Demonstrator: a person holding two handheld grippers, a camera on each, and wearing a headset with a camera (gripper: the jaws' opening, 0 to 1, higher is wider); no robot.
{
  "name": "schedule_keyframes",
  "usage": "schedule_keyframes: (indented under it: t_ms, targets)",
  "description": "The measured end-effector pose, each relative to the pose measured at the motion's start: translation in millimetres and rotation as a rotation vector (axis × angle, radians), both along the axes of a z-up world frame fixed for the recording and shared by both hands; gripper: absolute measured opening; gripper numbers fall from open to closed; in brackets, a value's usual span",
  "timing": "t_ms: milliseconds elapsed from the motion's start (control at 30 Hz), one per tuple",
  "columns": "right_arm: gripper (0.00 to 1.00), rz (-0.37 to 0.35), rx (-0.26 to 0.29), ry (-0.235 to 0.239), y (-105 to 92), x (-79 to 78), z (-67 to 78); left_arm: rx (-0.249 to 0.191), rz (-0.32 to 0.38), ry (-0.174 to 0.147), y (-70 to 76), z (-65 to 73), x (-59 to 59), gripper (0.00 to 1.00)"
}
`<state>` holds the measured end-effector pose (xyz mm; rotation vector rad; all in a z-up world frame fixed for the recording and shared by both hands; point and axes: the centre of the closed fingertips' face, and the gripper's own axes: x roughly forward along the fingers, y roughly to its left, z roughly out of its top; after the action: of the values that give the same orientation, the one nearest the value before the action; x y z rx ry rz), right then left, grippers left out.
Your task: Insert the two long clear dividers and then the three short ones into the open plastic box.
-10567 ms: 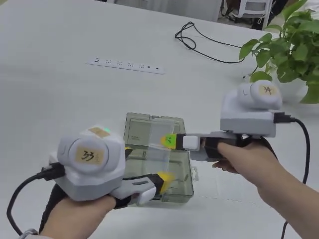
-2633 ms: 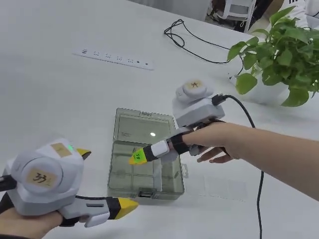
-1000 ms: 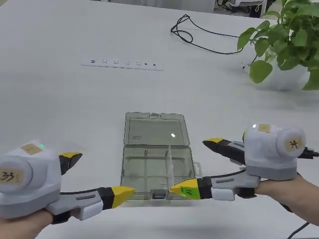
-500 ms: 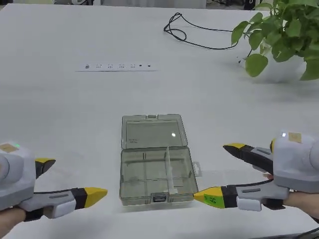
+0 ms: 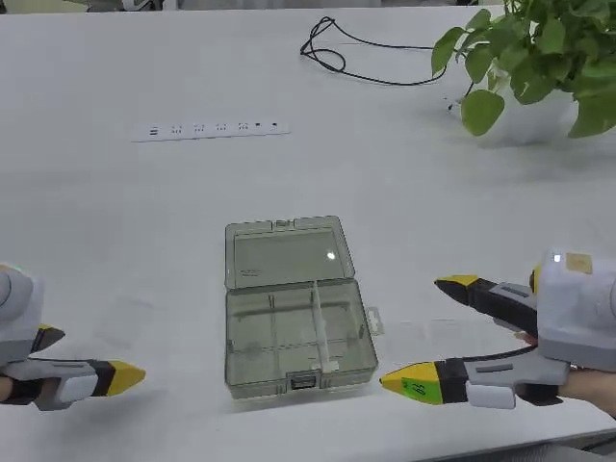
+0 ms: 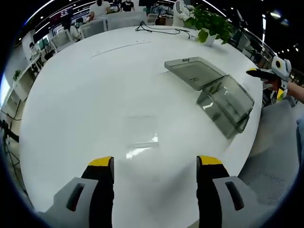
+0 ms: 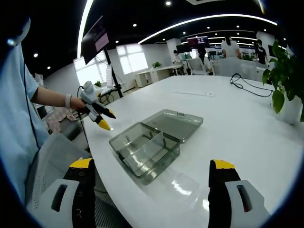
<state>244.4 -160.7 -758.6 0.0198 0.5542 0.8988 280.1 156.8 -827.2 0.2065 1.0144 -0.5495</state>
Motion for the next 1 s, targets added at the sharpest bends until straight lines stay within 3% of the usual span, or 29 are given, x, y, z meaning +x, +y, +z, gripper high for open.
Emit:
schedule_keyframes:
  t_ms: [167,400,433,567,767,1000]
  targets:
    - [1.00,-0.021,0.012,0.007,-4.0,-0.9,-1.1,0.052,-0.005,0.054,9.4,-9.0,1.6,0.60]
    - [1.00,-0.032,0.017,0.007,-7.3,-1.0,-0.6,0.103,-0.013,0.106,13.5,-19.1,-2.0,0.46]
    - [1.00,-0.033,0.018,0.006,-7.6,-1.0,-0.4,0.111,-0.016,0.087,14.7,-17.2,0.8,0.44]
    - [1.00,-0.037,0.018,0.005,-8.2,-1.5,-0.1,0.121,-0.002,0.108,15.9,-16.8,0.6,0.42]
    - [1.00,-0.038,0.021,0.008,-6.9,-2.7,-0.4,0.177,-0.017,0.118,15.9,-18.7,0.0,0.41]
    - [1.00,-0.031,0.025,0.006,-0.9,-2.6,-0.5,0.189,-0.008,0.143,15.0,-18.5,-1.9,0.36]
